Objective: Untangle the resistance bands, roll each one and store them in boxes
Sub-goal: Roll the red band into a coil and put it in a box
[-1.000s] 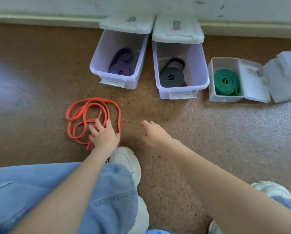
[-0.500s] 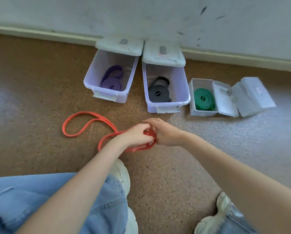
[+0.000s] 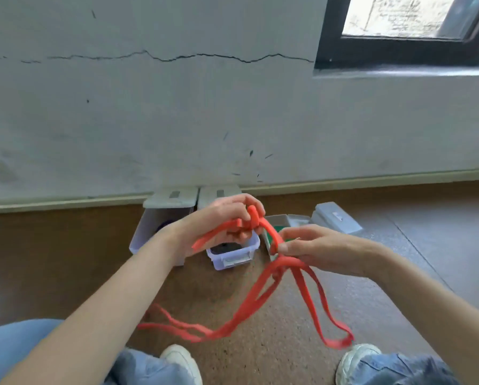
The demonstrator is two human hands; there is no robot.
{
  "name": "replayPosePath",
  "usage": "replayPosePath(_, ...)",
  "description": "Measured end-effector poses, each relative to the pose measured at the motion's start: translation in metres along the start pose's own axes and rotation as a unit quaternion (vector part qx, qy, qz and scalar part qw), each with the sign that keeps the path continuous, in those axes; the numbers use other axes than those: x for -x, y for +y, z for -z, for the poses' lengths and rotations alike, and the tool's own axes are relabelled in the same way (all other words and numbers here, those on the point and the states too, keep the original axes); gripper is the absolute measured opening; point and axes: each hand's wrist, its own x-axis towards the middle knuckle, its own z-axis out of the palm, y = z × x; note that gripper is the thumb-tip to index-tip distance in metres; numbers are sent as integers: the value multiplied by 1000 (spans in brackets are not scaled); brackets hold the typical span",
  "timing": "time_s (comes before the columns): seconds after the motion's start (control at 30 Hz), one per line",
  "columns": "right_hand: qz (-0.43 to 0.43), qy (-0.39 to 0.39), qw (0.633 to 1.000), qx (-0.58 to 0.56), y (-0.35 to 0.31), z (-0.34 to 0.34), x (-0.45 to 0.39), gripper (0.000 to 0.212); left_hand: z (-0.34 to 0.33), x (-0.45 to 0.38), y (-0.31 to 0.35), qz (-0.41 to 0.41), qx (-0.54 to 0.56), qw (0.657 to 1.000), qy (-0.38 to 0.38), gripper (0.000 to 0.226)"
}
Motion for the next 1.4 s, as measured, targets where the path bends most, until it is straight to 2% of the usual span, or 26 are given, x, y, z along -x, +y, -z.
replayPosePath(0.07, 30, 56, 997, 54, -12, -4, 13, 21, -7, 12, 12, -12, -2, 1000, -8, 23)
replayPosePath(0.13, 66, 113, 988, 89, -22, -10, 19, 13, -13, 20, 22, -23, 49, 998, 18, 24)
replayPosePath(0.2, 126, 171, 977, 27, -30, -15, 20, 12, -18, 27, 28, -35, 201, 978, 38, 29)
replayPosePath(0.27, 170, 236, 955, -65, -40, -18, 19, 14, -25, 30, 27, -58, 351, 934, 35, 45)
replayPosePath(0.3, 178, 260, 944, -98, -45, -18, 17, 16, -31, 29, 23, -66, 390, 918, 39, 51)
replayPosePath(0.37, 179, 292, 932, -118, -52, -20, 9, 12, -44, 19, 11, -60, 427, 900, 66, 50)
replayPosePath(0.5, 148, 375, 915, -7, -50, -19, -3, 7, -51, 3, 0, -16, 425, 895, 130, 46)
replayPosePath(0.6, 118, 370, 919, 65, -42, -14, -4, 9, -39, 2, 3, -26, 438, 889, 133, 52)
replayPosePath(0.73, 104, 307, 937, 131, -38, -15, -6, 12, -36, 0, 8, -29, 333, 932, 136, 45)
replayPosePath(0.87, 111, 261, 925, 253, -35, -20, -11, 10, -38, -6, 10, -27, 279, 939, 197, 35)
replayPosePath(0.93, 89, 272, 915, 286, -31, -19, -14, 13, -38, -8, 9, -54, 229, 945, 225, 25)
replayPosePath(0.97, 78, 294, 913, 273, -29, -16, -13, 19, -38, -8, 8, -77, 181, 951, 238, 22)
replayPosePath(1.03, 71, 335, 924, 168, -29, -9, -11, 44, -38, -5, 9, -128, 58, 960, 242, 19)
replayPosePath(1.1, 103, 333, 936, 55, -32, -3, -8, 61, -40, -3, 8, -151, -34, 962, 223, 24)
replayPosePath(1.2, 161, 298, 940, 35, -37, -1, -3, 45, -46, -4, -2, -135, -160, 957, 202, 26)
replayPosePath(1.27, 172, 284, 942, 45, -40, -3, 0, 31, -51, -7, -11, -132, -172, 960, 178, 22)
replayPosePath(1.33, 198, 301, 931, 48, -39, -5, 1, 26, -57, -8, -18, -126, -153, 968, 150, 17)
replayPosePath(1.4, 230, 319, 919, 32, -42, -6, 3, 25, -62, -9, -25, -127, -203, 959, 148, 12)
